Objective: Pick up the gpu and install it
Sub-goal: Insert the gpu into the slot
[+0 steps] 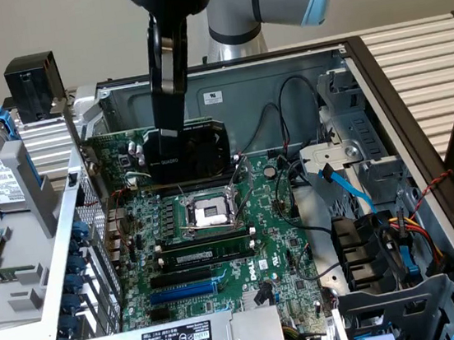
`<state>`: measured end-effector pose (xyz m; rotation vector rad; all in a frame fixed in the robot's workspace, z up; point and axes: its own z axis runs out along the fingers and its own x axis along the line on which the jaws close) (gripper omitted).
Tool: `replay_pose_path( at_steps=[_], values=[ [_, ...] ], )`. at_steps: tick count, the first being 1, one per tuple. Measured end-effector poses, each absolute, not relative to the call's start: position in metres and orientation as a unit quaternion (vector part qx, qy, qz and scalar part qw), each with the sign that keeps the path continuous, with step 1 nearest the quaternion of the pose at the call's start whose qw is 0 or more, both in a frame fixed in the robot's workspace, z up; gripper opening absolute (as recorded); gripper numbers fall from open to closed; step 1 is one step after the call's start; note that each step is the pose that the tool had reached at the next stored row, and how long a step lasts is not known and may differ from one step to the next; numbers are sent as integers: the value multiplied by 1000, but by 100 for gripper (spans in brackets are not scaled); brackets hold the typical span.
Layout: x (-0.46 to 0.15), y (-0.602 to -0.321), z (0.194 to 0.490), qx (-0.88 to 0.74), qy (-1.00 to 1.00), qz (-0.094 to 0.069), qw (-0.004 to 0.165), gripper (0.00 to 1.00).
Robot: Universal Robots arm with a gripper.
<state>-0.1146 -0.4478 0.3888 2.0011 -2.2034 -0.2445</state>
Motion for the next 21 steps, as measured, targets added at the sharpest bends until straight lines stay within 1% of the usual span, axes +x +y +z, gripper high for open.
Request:
replay_pose_path(
  at_steps=[3, 16, 21],
  values=[
    [-115, -448, 389, 668, -736, -82, 77, 26],
    [-122, -448, 365, 668, -736, -82, 77, 26],
    [-123, -455, 356, 668, -736, -82, 77, 26]
  ],
)
